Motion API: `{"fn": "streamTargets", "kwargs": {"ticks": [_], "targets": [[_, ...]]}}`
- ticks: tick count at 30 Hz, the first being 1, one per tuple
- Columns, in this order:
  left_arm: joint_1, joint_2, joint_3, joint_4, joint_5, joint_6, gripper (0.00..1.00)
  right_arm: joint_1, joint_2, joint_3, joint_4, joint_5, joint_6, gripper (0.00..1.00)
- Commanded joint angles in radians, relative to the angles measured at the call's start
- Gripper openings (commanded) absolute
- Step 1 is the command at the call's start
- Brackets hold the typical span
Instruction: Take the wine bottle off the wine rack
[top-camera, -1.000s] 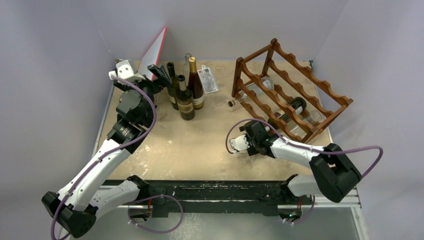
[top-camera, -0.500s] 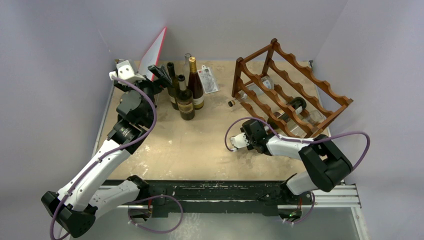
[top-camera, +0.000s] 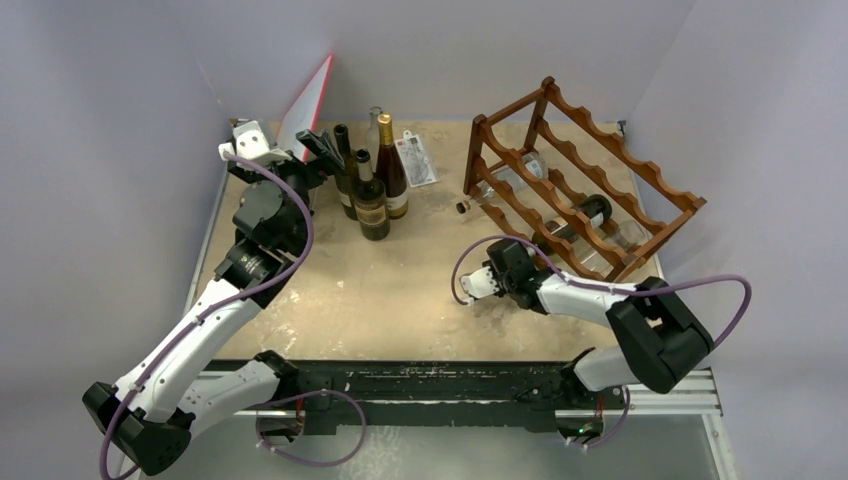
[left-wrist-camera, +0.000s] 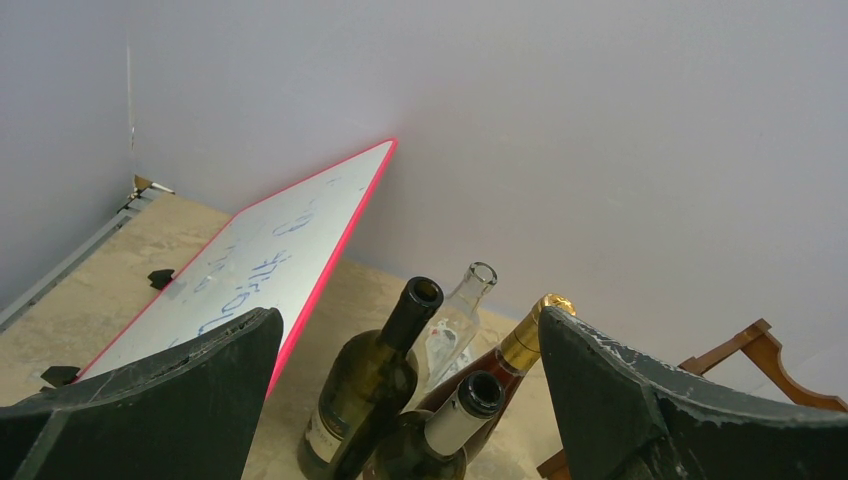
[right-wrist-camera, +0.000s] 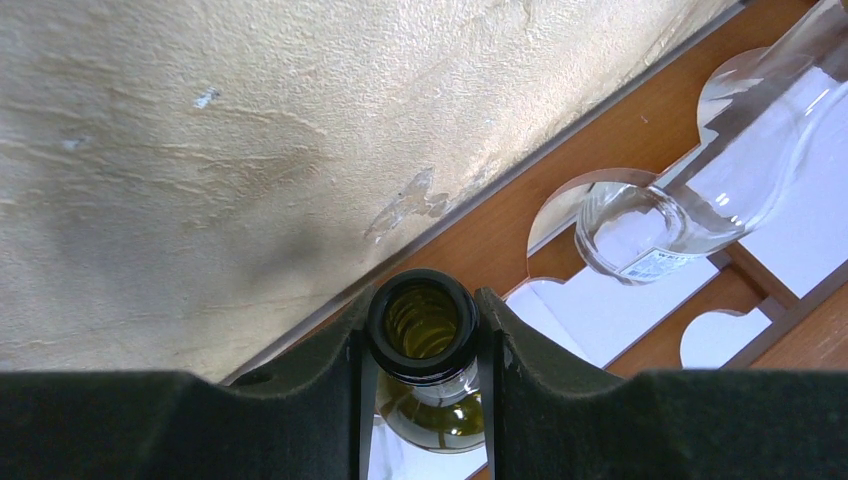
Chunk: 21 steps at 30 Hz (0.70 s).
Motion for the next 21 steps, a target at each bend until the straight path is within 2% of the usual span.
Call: {"fn": "streamTargets", "kwargs": {"ticks": [1,9,12,21], "targets": [[-0.007,-0.01,0.023,0.036,-0.002,0.016,1.0,0.013,-0.029,0.018,-0.03,-0.021,0.008,0.22],[-0.007,-0.003,0.026,0.032,-0.001,0.016,1.0,0.072,-0.054,0.02,-0.072,-0.065,0.043,0.08],[-0.007,-0.003,0.025,0.032,-0.001,0.015,1.0,0.105,-0.065,0.035,-0.088,-0.081,0.072,0.0],[-0.007,0.001,0.024,0.03,-0.001,0.014,1.0,0.196,-0.11,0.084,-0.149,-0.087,0.143,0.0]]}}
